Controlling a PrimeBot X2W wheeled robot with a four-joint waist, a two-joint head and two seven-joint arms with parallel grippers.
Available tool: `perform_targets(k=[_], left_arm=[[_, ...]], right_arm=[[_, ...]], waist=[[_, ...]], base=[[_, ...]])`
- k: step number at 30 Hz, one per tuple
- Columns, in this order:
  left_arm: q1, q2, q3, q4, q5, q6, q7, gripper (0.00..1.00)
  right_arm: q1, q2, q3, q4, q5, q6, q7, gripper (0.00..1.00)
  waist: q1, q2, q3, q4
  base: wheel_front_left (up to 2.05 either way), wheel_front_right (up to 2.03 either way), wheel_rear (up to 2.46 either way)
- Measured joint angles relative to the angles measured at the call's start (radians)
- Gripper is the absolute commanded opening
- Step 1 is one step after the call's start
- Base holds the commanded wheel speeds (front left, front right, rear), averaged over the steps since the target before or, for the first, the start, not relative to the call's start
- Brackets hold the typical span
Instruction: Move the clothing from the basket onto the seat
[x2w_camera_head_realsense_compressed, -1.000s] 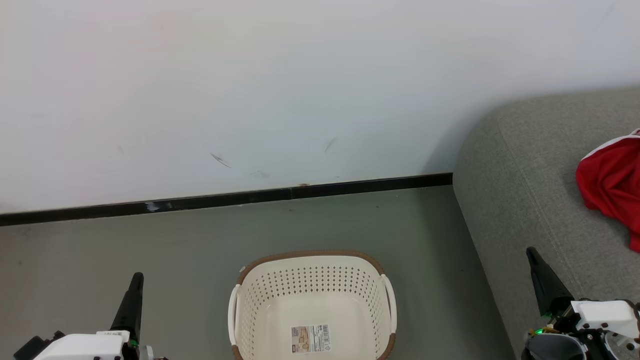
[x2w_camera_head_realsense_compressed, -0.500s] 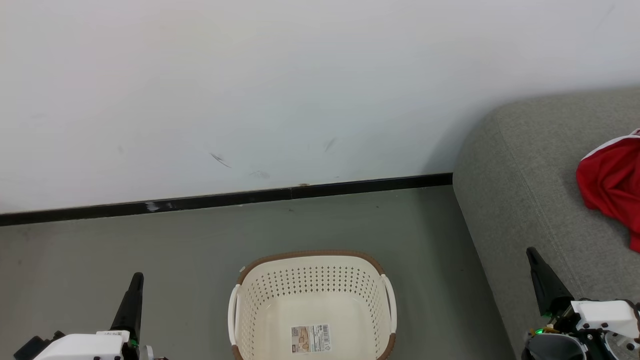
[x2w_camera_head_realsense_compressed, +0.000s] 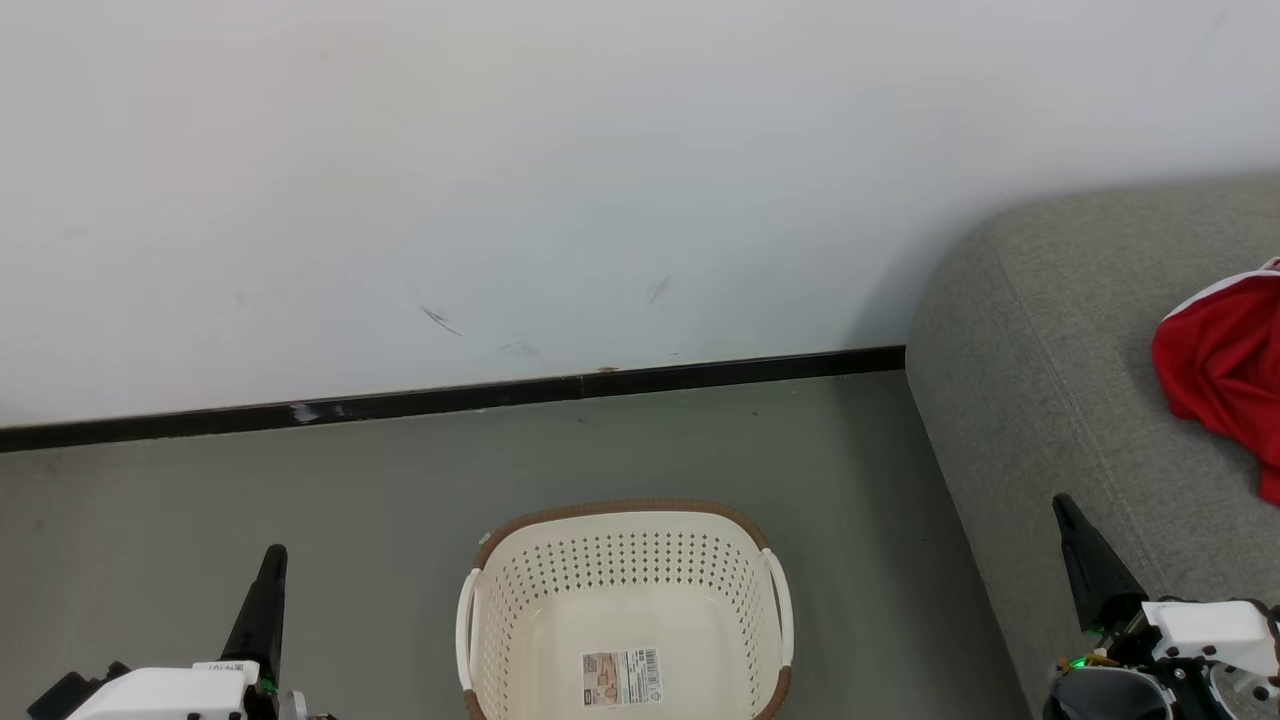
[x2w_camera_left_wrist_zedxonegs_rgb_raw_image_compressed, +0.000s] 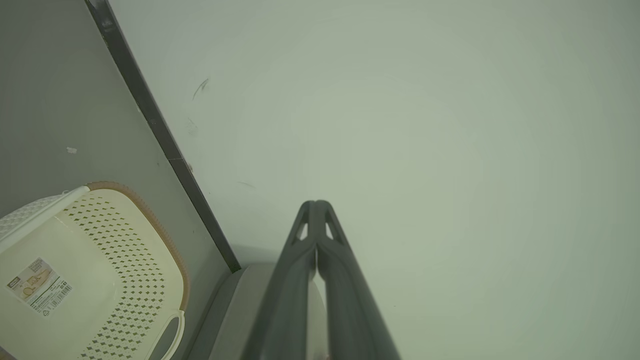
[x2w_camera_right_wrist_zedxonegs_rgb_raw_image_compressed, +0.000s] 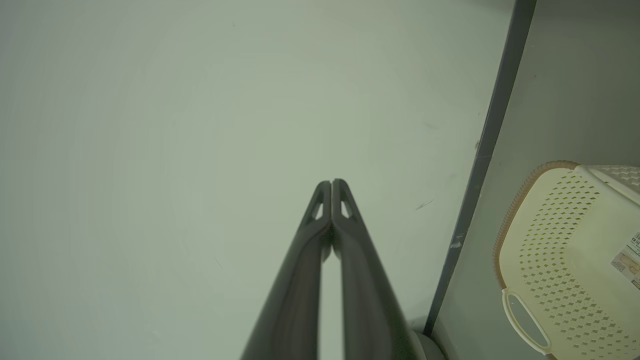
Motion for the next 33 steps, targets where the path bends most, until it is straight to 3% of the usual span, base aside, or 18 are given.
perform_targets(k=[33], left_arm=[[0.0,0.0,0.0,0.0,0.0,0.0,0.0,0.0]], right_arm=[[0.0,0.0,0.0,0.0,0.0,0.0,0.0,0.0]], waist=[[0.0,0.0,0.0,0.0]], base=[[0.0,0.0,0.0]])
